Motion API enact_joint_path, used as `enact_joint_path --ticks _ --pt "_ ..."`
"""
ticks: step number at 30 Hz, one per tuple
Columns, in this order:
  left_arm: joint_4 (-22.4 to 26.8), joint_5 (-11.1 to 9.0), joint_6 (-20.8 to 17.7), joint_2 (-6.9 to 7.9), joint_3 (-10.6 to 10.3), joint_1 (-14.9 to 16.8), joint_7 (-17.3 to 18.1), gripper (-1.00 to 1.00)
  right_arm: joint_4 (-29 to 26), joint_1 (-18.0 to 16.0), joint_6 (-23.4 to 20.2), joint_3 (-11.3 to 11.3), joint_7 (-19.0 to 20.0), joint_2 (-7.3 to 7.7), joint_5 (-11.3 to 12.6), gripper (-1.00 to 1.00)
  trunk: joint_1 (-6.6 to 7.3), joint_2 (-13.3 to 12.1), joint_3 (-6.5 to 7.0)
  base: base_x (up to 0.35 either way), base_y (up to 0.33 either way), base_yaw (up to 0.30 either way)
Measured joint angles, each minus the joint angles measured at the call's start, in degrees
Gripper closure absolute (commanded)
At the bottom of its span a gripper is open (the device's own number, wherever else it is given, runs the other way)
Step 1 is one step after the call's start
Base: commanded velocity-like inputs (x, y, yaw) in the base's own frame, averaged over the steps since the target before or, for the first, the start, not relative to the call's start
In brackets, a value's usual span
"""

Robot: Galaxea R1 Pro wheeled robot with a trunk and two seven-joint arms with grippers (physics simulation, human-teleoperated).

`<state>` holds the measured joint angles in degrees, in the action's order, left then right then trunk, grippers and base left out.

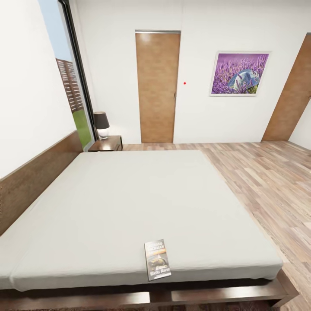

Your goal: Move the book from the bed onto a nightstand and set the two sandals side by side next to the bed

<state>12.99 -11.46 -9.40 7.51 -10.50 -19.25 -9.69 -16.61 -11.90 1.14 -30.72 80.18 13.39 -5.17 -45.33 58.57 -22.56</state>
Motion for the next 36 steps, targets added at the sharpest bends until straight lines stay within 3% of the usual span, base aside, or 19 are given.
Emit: enact_joint_path --ticks 15,21,30,36 --pt "-0.01 0.0 0.0 0.02 0.0 -0.02 0.0 -1.0 -0.07 0.0 0.06 0.05 -0.02 -0.42 -0.02 -1.0 0.01 0.0 0.0 -0.025 0.02 0.0" --pt "-0.01 0.0 0.0 0.05 0.0 0.0 -0.02 -1.0 -0.12 0.0 0.06 -0.2 -0.79 -1.39 0.12 -1.0 0.01 0.01 0.0 -0.002 0.002 0.0" --pt "-0.01 0.0 -0.01 0.05 0.0 0.01 0.01 -1.0 -0.13 0.0 -0.02 -0.28 -6.93 -2.32 0.25 -1.0 0.01 0.01 0.0 0.0 0.0 0.0" --pt "-0.01 0.0 -0.06 0.02 0.0 0.0 0.04 -1.0 -0.03 0.0 -0.45 -0.02 -8.61 -2.48 0.18 -1.0 0.01 0.01 0.0 0.0 0.0 0.0"
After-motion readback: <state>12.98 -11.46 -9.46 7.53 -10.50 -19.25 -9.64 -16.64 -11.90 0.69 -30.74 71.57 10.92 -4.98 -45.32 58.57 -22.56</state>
